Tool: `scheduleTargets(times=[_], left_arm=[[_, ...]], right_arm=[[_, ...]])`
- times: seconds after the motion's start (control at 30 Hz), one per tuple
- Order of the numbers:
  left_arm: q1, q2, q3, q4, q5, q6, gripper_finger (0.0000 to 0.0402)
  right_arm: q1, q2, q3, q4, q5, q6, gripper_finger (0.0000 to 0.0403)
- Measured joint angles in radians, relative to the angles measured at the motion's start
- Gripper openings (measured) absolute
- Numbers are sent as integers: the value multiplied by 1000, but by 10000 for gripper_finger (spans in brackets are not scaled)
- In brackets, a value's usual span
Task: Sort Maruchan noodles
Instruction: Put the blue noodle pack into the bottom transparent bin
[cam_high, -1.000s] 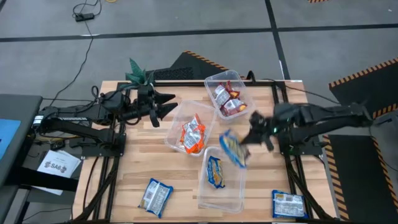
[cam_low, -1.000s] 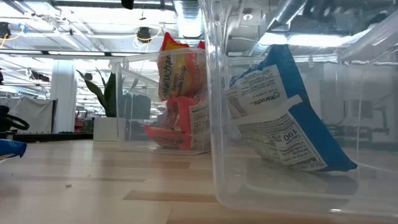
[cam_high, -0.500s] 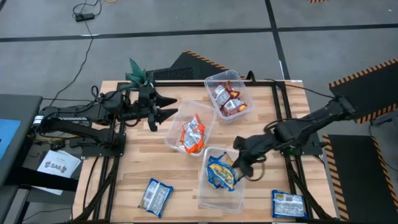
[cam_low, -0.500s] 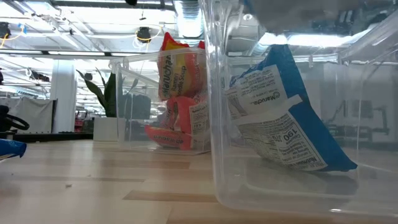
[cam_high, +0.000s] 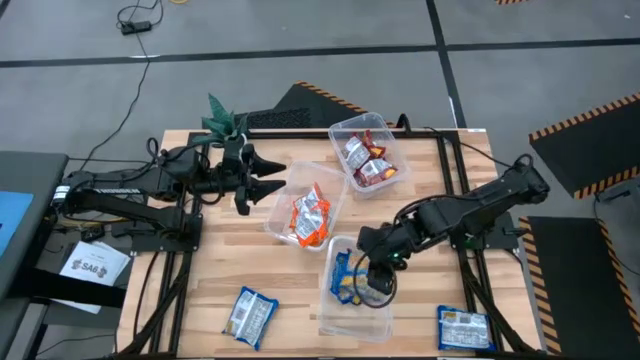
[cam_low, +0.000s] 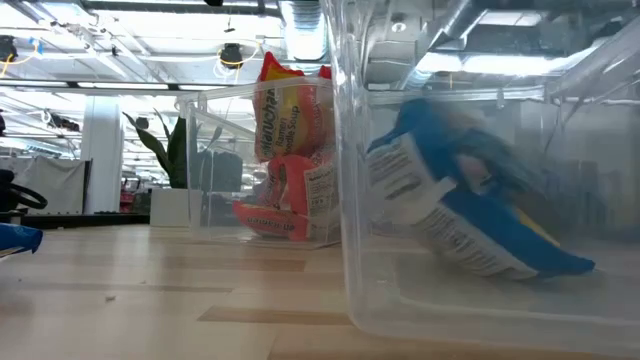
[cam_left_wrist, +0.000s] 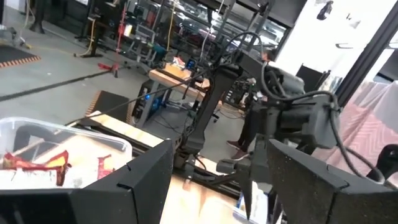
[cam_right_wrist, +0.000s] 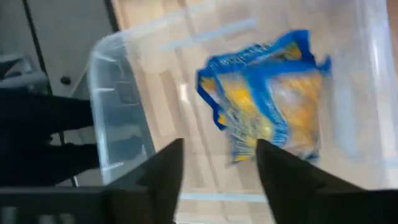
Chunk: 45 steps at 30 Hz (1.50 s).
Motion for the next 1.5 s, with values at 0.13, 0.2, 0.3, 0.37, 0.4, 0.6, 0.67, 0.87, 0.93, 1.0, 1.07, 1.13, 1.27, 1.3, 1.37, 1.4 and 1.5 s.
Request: scheduleTargets(times=[0.13, 0.2, 0.3, 0.37, 0.4, 0.6, 0.67, 0.87, 0.93, 1.0, 1.07, 1.13, 1.27, 1.3, 1.37, 1.4, 1.5], left_arm=[[0, 0, 0, -5, 3, -53, 242], [-2, 0, 0, -11, 15, -81, 242], [-16, 0, 0, -24, 30, -126, 242], [-34, 0, 0, -23, 32, -140, 242], [-44, 0, 0, -22, 32, -140, 242], [-82, 6, 0, -21, 24, -140, 242], [-86, 10, 0, -19, 24, -140, 242], [-86, 11, 0, -21, -7, -139, 242], [-86, 11, 0, -19, -22, -132, 242], [-85, 11, 0, -18, -28, -122, 242], [-85, 11, 0, -18, -29, -120, 242], [-85, 11, 0, -19, -30, -119, 242], [-85, 11, 0, -20, -31, -112, 242], [-85, 11, 0, -20, -31, -109, 242], [-85, 11, 0, -20, -31, -108, 242], [-85, 11, 0, -20, -31, -108, 242], [-85, 11, 0, -20, -31, -101, 242]], right_arm=[[-4, -13, 73, -101, -18, -40, 282], [10, -47, 75, -173, -18, -35, 300], [68, -111, 59, -263, -18, 22, 316], [127, -150, 27, -313, -28, 86, 319], [160, -166, 8, -314, -29, 121, 320], [402, -226, -167, -278, -45, 409, 320], [467, -219, -233, -230, -84, 485, 320], [590, -127, -403, -44, -293, 619, 320], [608, -86, -434, -13, -344, 642, 320], [612, -40, -447, 6, -373, 649, 320], [612, 3, -454, 42, -401, 649, 320], [611, 42, -454, 59, -420, 648, 320], [611, 123, -454, 74, -452, 651, 320], [611, 141, -454, 75, -467, 649, 320], [611, 179, -454, 80, -489, 643, 320], [611, 195, -454, 79, -494, 641, 320], [611, 236, -453, 84, -513, 631, 319]])
